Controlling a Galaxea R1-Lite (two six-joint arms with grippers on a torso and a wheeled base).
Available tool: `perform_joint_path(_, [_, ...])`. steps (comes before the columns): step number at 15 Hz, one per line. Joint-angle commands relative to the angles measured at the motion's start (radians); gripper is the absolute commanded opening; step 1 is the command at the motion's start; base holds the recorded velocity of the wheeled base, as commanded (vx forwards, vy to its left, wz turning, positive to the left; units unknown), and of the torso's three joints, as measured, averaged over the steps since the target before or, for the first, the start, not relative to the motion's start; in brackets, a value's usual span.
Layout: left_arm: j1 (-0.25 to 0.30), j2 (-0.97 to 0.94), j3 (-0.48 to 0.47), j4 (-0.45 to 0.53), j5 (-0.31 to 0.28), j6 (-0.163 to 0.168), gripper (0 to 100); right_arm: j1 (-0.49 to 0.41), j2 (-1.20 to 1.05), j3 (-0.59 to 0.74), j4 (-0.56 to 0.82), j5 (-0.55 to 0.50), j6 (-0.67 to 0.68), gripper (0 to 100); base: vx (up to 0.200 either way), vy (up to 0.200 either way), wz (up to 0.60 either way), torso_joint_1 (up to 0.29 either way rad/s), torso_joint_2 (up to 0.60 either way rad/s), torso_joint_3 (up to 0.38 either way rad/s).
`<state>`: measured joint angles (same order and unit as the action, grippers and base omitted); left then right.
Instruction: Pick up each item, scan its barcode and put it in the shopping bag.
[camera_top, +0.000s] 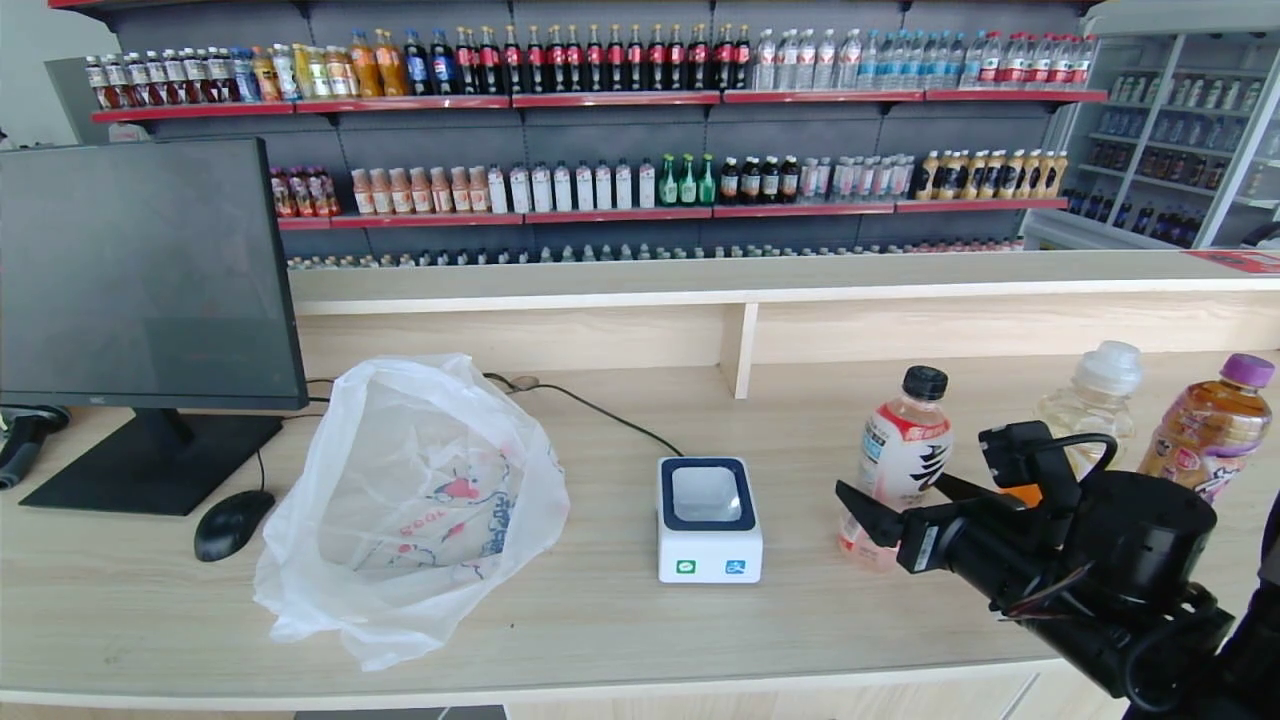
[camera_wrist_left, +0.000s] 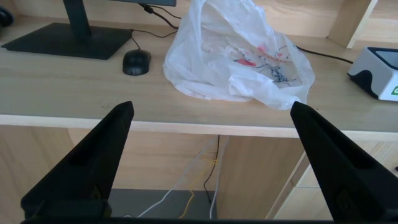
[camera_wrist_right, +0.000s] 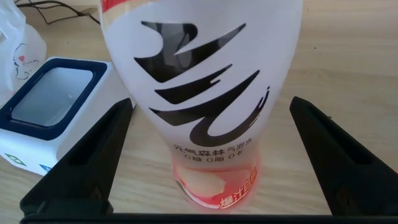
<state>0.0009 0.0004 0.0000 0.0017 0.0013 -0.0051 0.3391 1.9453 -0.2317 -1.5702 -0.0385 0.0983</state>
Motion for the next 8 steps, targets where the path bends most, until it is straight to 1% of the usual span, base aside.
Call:
perform_joint_path(1, [-0.001, 0.001, 0.000, 0.000, 0.000, 0.001, 100, 0.000, 0.012, -0.011, -0.001, 0.000, 0.000, 100, 0.000, 0.000, 0.00, 0.000, 0.00, 0.000])
perform_joint_path(4, [0.001, 0.001, 0.000, 0.000, 0.000, -0.001, 100, 0.001, 0.035, -0.055, -0.001, -0.001, 0.000, 100, 0.000, 0.000, 0.00, 0.000, 0.00, 0.000])
perform_joint_path(8, [0.001, 0.001, 0.000, 0.000, 0.000, -0.001, 100, 0.001, 0.047, -0.058, -0.001, -0.001, -0.005, 100, 0.000, 0.000, 0.00, 0.000, 0.00, 0.000])
